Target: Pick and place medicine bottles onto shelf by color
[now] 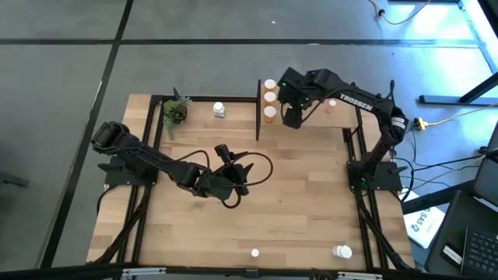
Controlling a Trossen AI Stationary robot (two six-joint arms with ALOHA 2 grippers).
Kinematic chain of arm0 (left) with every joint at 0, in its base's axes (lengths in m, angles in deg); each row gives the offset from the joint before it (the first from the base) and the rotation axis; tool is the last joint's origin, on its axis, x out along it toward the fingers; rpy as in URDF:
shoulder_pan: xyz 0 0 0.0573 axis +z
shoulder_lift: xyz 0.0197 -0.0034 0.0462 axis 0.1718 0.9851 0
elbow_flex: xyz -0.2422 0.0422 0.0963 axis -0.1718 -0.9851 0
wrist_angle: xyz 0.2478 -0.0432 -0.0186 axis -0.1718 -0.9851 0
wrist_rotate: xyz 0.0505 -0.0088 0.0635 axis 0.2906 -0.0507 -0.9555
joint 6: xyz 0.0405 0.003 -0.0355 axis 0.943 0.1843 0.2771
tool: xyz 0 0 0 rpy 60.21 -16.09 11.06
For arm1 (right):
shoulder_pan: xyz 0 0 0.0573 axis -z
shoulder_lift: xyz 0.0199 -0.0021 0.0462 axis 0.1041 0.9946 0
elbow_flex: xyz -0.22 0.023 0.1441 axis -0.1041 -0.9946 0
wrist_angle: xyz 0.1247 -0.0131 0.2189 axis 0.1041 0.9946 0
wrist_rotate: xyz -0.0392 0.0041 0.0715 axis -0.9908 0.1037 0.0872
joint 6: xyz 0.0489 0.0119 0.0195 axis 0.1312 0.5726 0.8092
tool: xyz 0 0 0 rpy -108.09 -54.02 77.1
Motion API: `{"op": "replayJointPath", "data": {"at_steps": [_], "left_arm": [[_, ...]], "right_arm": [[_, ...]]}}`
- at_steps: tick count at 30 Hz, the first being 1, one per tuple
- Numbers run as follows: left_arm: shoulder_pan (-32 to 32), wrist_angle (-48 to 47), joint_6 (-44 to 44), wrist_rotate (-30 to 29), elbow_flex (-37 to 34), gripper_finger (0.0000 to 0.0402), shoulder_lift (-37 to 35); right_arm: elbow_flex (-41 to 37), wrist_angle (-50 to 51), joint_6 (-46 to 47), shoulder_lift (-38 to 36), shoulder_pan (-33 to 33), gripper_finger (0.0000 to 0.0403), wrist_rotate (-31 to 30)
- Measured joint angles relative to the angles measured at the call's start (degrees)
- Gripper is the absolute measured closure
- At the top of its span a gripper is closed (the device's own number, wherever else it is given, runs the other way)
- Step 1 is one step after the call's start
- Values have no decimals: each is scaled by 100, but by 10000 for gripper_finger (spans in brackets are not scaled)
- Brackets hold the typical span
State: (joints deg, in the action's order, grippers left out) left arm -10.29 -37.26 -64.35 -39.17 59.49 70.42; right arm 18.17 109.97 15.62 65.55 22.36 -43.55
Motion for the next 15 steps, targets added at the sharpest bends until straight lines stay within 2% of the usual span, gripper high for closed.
{"op": "replayJointPath", "data": {"at_steps": [10,15], "left_arm": [[0,2,4,0,0,195,0],[0,2,2,0,0,195,0]], "right_arm": [[2,33,28,-435,-18,202,88],[2,34,37,-761,-158,202,389]]}}
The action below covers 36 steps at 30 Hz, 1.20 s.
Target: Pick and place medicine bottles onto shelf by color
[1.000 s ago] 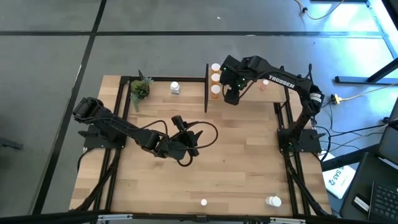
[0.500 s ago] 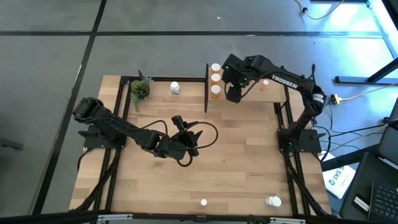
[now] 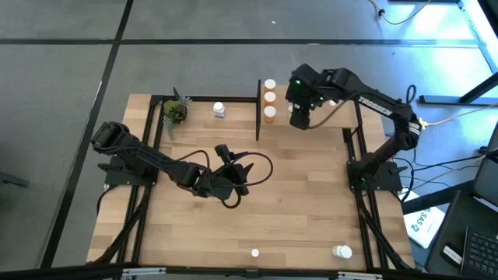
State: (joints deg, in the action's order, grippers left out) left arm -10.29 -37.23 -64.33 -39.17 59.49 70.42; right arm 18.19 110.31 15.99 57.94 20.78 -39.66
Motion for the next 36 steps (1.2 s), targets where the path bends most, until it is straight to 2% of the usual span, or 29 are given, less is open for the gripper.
{"op": "replayJointPath", "data": {"at_steps": [8,19,32,36], "left_arm": [[-61,0,-9,0,0,195,0],[-432,-32,-184,28,-4,195,-305],[-1343,-405,-871,69,0,195,-645],[-1568,-569,-1210,195,0,195,-645]], "right_arm": [[4,-7,-35,-617,-888,202,65],[7,59,-135,-833,-2901,202,63],[4,-46,1647,-831,-5109,202,53],[-74,-287,2089,-798,-5662,202,-284]]}}
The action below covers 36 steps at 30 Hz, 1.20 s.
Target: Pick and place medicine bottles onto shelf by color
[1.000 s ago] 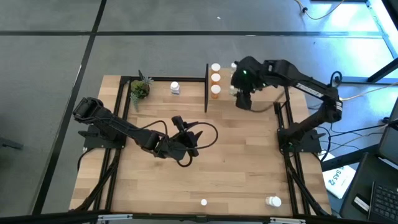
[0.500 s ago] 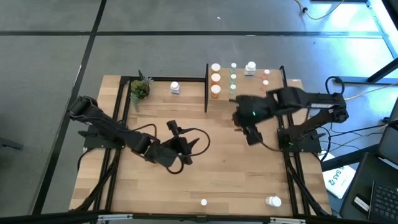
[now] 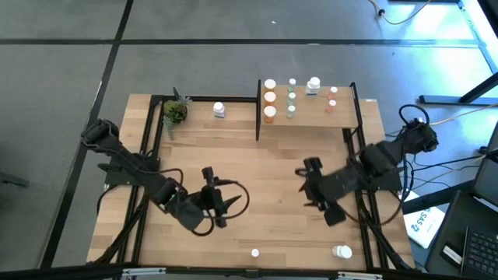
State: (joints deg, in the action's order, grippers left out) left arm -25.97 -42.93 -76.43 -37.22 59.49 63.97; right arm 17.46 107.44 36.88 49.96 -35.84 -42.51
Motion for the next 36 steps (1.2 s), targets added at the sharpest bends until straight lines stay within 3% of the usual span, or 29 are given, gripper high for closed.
{"op": "replayJointPath", "data": {"at_steps": [14,25,30,36], "left_arm": [[-528,-775,-1351,739,0,195,9],[-833,-973,-1346,751,0,195,218],[-856,-963,-1345,812,0,195,511],[-854,-891,-1431,1298,-2,195,810]], "right_arm": [[-1586,-1949,925,174,-1044,202,-561],[-3313,-5348,277,301,-1084,202,-575],[-3613,-6001,133,590,-1084,202,-577],[-3598,-6288,127,1124,-1013,202,-575]]}}
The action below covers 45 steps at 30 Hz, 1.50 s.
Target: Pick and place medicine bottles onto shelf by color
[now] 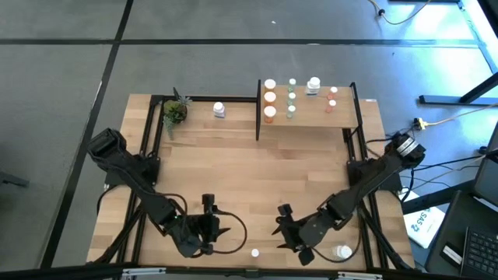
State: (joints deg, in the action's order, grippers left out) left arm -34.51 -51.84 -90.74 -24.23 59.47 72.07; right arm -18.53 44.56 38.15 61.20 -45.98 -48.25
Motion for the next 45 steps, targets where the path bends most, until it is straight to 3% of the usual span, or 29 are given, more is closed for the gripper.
{"op": "replayJointPath", "data": {"at_steps": [10,20,29,37,45], "left_arm": [[-2,343,-535,934,-2,195,89],[-92,442,-519,932,-2,195,117],[-154,303,-493,609,-2,195,117],[-205,260,-493,438,-1,195,117],[-205,227,-493,478,0,195,117]], "right_arm": [[2,-674,-3,698,176,202,17],[142,-834,173,880,250,202,61],[1004,359,174,880,244,202,59],[1263,608,149,884,244,202,-38],[2057,1148,-129,1425,250,202,22]]}}
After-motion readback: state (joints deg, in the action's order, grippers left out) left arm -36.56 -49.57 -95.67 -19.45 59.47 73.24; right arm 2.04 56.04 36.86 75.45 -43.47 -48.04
